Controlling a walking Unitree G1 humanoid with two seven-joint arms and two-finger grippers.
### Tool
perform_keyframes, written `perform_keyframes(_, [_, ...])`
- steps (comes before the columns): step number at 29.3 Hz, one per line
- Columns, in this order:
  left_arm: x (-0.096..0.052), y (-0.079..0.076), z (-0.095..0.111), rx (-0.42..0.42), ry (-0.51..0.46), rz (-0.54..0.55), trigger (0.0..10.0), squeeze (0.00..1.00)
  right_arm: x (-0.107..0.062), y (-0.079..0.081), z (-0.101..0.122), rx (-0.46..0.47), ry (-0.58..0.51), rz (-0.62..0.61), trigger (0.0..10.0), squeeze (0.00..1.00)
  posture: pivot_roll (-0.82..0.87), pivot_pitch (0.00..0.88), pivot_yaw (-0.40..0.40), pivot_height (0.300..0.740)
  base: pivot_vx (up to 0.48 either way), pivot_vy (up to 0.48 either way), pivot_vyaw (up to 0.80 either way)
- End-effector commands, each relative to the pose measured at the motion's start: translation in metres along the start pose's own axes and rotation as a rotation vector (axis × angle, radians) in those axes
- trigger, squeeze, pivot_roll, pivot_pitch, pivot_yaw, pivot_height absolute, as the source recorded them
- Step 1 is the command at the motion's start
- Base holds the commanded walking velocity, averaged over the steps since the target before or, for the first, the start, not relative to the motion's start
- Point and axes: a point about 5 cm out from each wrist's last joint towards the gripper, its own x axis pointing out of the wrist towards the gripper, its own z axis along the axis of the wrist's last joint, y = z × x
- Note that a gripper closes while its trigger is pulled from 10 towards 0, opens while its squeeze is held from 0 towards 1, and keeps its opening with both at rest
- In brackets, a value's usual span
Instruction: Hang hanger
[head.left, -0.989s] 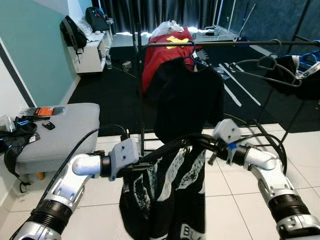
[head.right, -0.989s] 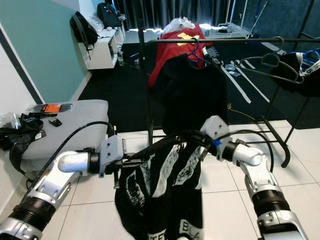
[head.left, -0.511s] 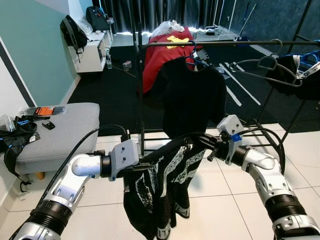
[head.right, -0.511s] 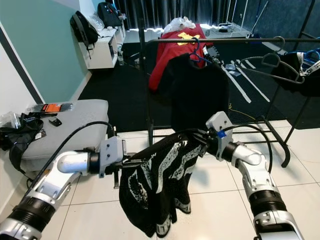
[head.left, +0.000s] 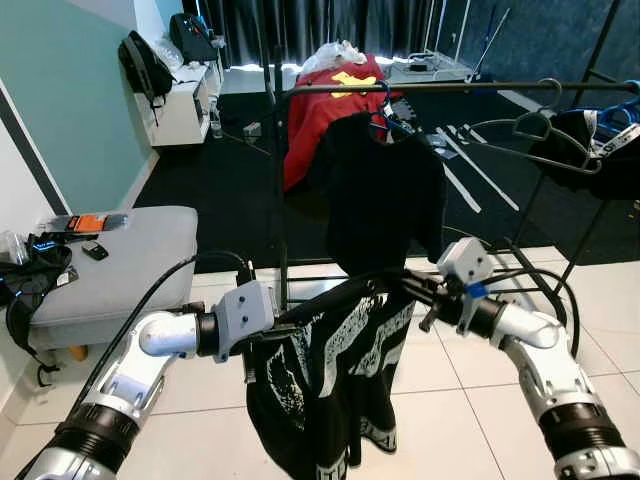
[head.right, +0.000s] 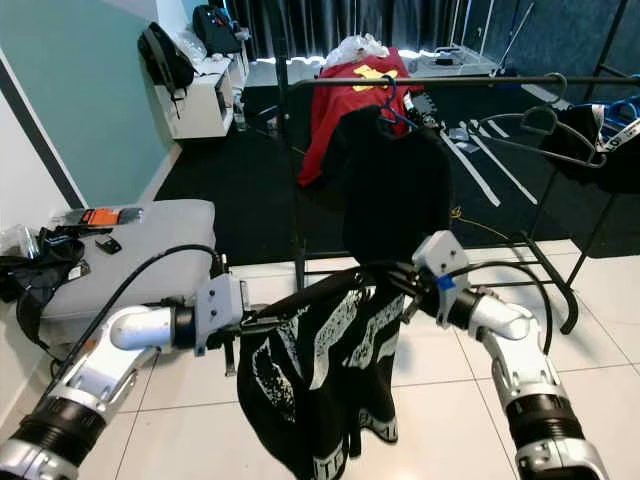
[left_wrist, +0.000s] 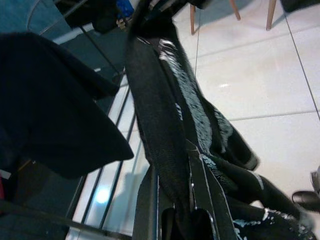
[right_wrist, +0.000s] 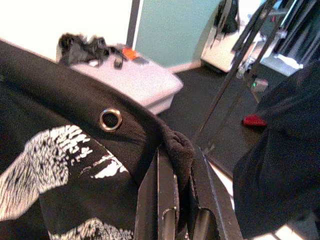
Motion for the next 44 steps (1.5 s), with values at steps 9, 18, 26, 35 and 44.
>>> perform_keyframes(9, [-0.001,0.021,0.002,0.084,0.016,0.051,0.0,0.00,-0.022,0.038,-0.037,0.162,0.116,0.081,10.0,0.68,-0.06,0.019,0.067,0.740,0.000,0.000,0.00])
perform_keyframes(18, [0.004,0.032,0.010,0.157,-0.005,-0.014,0.0,0.00,-0.035,0.051,-0.049,0.223,0.178,0.110,10.0,0.00,-0.06,0.018,0.090,0.740,0.000,0.000,0.00])
perform_keyframes(26, [0.003,0.031,0.016,0.285,-0.001,-0.147,0.0,0.00,-0.030,-0.008,-0.023,0.471,-0.023,-0.238,10.0,0.00,-0.06,0.016,0.098,0.740,0.000,0.000,0.00])
perform_keyframes(35, [-0.001,0.029,0.027,0.412,-0.031,-0.224,0.0,0.00,-0.030,-0.023,-0.012,0.356,0.025,-0.032,10.0,0.00,-0.04,0.018,0.089,0.740,0.000,0.000,0.00])
perform_keyframes(44, [0.004,0.041,0.058,0.565,-0.193,-0.156,0.0,0.00,-0.015,-0.007,-0.004,0.298,0.017,0.300,10.0,0.00,-0.04,0.015,0.087,0.740,0.000,0.000,0.00])
